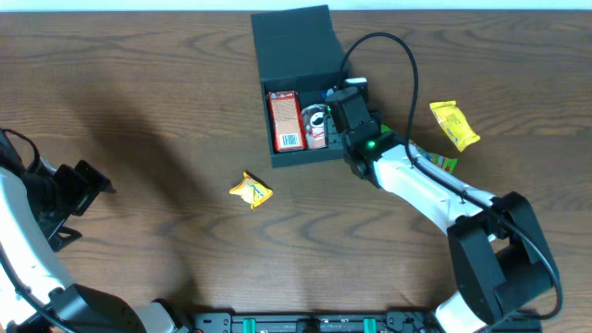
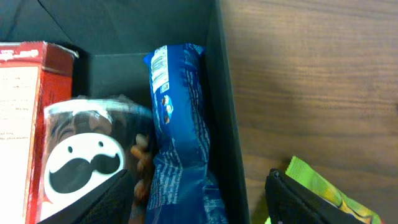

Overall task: Pack container
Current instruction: 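Push the blue packet upright beside the Pringles can with the right gripper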

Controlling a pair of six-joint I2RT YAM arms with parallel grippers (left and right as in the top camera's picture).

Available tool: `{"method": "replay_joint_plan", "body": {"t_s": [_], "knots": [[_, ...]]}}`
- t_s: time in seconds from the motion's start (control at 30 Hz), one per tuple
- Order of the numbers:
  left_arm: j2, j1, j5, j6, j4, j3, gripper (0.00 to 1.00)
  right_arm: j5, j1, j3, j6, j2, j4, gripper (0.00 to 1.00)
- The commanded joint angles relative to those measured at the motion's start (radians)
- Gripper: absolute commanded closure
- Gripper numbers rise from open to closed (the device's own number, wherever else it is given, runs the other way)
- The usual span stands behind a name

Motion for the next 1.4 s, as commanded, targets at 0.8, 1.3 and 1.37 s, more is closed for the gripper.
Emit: {"method": "replay_joint_plan", "body": {"t_s": [0.8,1.3,1.37], "knots": [[-0.003,0.004,-0.004,0.000,-0.003,0.011,0.05,-0.193,-0.056,0.010,0.049,-0.063,-0.254,0.98],[-0.003,0.004,-0.004,0.000,-0.003,0.011,0.05,-0.185,-0.055,0.018,0.012,0.003,-0.123,0.98],[-0.003,0.004,-0.004,0.000,-0.003,0.011,0.05,-0.177,-0.053,0.027,-0.010,-0.024,-0.126,0.98]]}}
